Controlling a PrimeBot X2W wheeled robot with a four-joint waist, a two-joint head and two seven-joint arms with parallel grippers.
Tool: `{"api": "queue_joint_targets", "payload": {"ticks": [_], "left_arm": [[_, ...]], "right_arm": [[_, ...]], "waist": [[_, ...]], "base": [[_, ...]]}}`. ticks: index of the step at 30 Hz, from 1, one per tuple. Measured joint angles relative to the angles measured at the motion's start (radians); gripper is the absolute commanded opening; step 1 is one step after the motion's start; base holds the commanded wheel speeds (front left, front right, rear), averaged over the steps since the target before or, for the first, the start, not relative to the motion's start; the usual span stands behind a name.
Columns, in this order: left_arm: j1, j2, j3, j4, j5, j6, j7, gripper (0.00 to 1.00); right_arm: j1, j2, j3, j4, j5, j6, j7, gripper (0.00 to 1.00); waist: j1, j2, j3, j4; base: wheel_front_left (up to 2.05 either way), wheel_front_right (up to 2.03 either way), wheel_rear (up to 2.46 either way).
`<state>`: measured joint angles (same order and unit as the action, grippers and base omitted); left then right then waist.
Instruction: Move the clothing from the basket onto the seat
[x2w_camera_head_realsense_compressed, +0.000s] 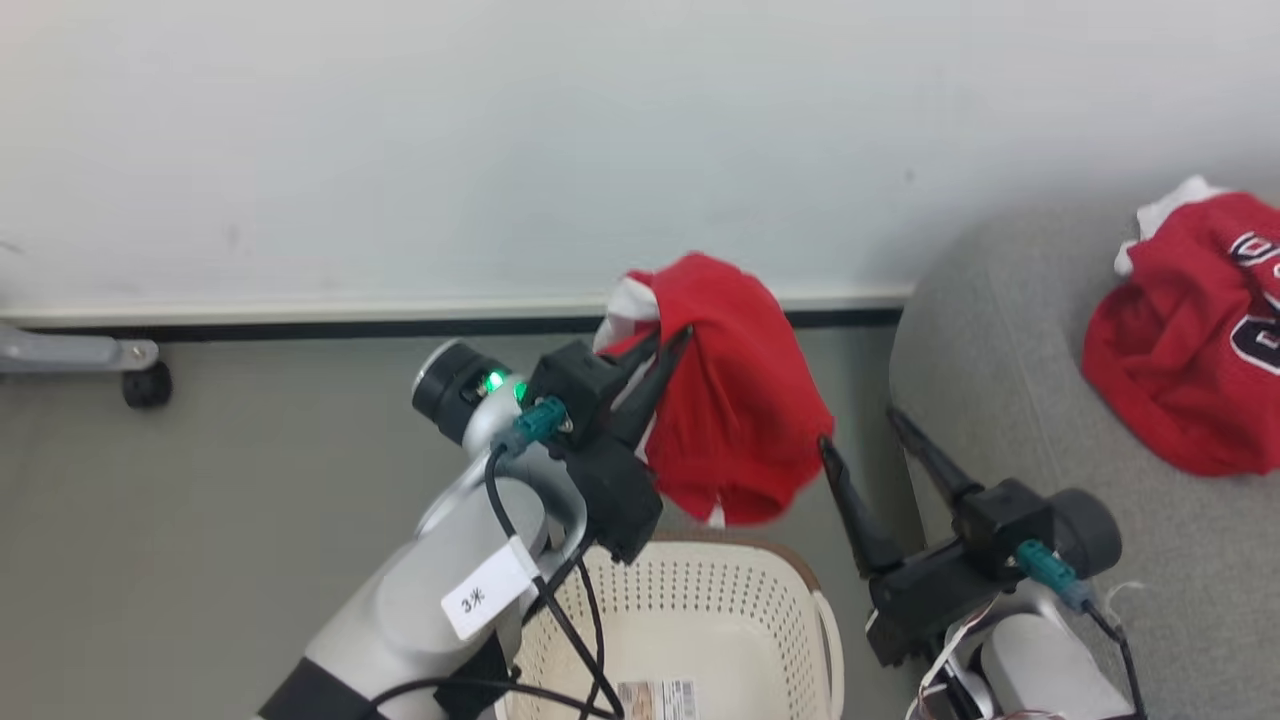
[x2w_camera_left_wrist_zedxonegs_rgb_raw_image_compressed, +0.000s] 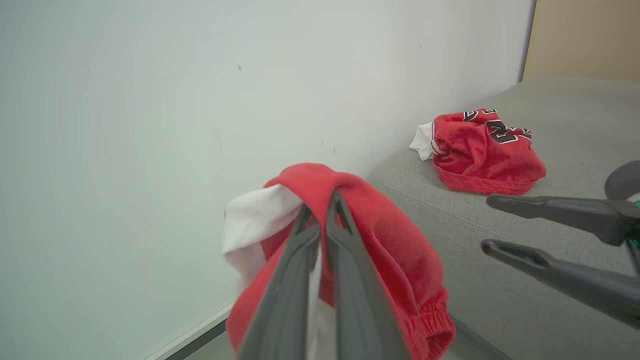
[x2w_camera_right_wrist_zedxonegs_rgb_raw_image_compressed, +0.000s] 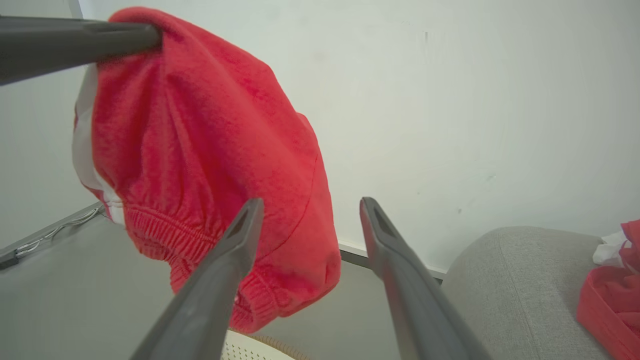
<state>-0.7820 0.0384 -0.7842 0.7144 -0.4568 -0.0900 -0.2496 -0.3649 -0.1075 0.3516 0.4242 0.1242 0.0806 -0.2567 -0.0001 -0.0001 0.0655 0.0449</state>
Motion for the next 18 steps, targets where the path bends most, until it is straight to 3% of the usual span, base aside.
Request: {"api": "queue_joint_targets", "payload": {"ticks": [10,18], "left_arm": [[0.107,0.002,-0.052,-0.087,-0.031,0.007,0.000,0.00],[0.159,0.004,-0.082,-0.171,-0.034,0.020,0.008,0.00]], "right_arm": [[0.026,0.018,0.079,0.070,0.000,0.025,0.000,1.00],[0.018,0.022,0.119,0.124,-0.001,0.031,0.000,1.00]], "waist": [[-0.0001,0.0000,-0.131,0.037],[0.0000,0.0001,-0.176,0.063]], "base": [[0.00,0.00,0.00],[0.00,0.00,0.00]]}}
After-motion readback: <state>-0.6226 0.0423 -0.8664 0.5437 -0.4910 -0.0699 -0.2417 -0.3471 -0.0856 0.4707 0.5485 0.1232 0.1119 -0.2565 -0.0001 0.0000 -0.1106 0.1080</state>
